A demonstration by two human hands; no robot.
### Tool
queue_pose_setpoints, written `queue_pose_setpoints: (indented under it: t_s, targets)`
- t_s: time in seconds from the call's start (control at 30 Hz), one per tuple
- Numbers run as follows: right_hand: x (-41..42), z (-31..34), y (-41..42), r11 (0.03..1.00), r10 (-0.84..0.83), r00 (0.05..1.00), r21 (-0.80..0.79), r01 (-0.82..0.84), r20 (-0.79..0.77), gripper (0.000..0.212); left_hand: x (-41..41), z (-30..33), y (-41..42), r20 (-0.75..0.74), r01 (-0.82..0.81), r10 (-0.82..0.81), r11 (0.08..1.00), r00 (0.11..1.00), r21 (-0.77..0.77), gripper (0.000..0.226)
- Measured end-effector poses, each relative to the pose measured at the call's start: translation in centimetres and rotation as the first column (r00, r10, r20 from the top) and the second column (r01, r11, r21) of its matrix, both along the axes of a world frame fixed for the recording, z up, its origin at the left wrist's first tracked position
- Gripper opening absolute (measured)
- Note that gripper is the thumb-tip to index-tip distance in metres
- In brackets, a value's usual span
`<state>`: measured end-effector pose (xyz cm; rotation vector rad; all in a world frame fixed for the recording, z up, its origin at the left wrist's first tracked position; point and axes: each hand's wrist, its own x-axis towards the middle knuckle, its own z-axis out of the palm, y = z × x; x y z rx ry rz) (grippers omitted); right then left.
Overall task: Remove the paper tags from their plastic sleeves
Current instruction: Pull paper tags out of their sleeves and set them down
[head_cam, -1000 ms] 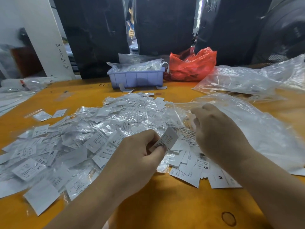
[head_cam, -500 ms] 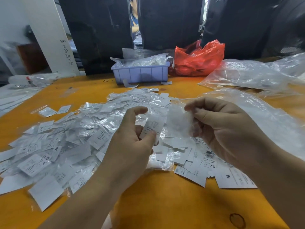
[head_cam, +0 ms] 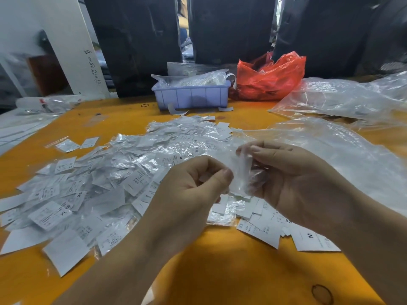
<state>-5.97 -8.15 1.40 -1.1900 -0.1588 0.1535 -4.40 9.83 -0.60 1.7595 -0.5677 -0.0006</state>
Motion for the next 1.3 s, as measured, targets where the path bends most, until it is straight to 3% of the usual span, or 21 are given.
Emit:
queue_pose_setpoints:
  t_s: [0.13, 0.37, 0.53, 0.77, 0.9, 0.97, 1.17, 1.3]
  targets:
    - [0.1, -0.3, -0.2, 0.972, 0.125, 0.992, -0.198, -0.124, -0.012, 0.041, -0.3, 0.3, 0.0, 0.009, -0.003, 0.003, 1.0, 1.0, 0.002, 0.025]
    - [-0.3, -0.3, 0.0, 0.913, 0.23, 0.971, -0.36, -0.193, 0.061, 0.043, -0.5, 0.6, -0.1, 0.014, -0.093, 0.092, 0.994, 0.996, 0.053, 0.029]
    - [-0.5, -0.3, 0.0, 0.845, 0.187, 0.98, -0.52, -0.124, 0.07, 0.035, -0.5, 0.6, 0.0, 0.036, -0.158, 0.155, 0.983, 0.987, 0.095, 0.03]
    - [-0.3, -0.1, -0.4, 0.837, 0.13, 0.991, -0.541, -0.085, 0.045, 0.029, -0.5, 0.6, 0.0, 0.069, -0.175, 0.165, 0.965, 0.984, 0.196, 0.03]
    - [-0.7, 0.1, 0.0, 0.819, 0.185, 0.983, -0.554, -0.15, 0.008, 0.049, -0.6, 0.6, 0.0, 0.099, -0.143, 0.121, 0.954, 0.988, 0.262, 0.023]
    - [-0.7, -0.1, 0.2, 0.801, 0.195, 0.981, -0.574, -0.167, -0.013, 0.05, -0.8, 0.6, 0.0, 0.112, -0.118, 0.089, 0.949, 0.99, 0.291, 0.022]
    - [-0.5, 0.0, -0.5, 0.803, 0.261, 0.964, -0.544, -0.243, -0.046, 0.023, -0.6, 0.7, 0.2, 0.052, -0.045, 0.033, 0.968, 0.998, 0.247, 0.02]
    - [-0.5, 0.4, -1.1, 0.832, 0.225, 0.974, -0.515, -0.206, -0.025, 0.012, -0.3, 0.7, 0.5, 0.052, -0.04, 0.03, 0.978, 0.998, 0.205, 0.026]
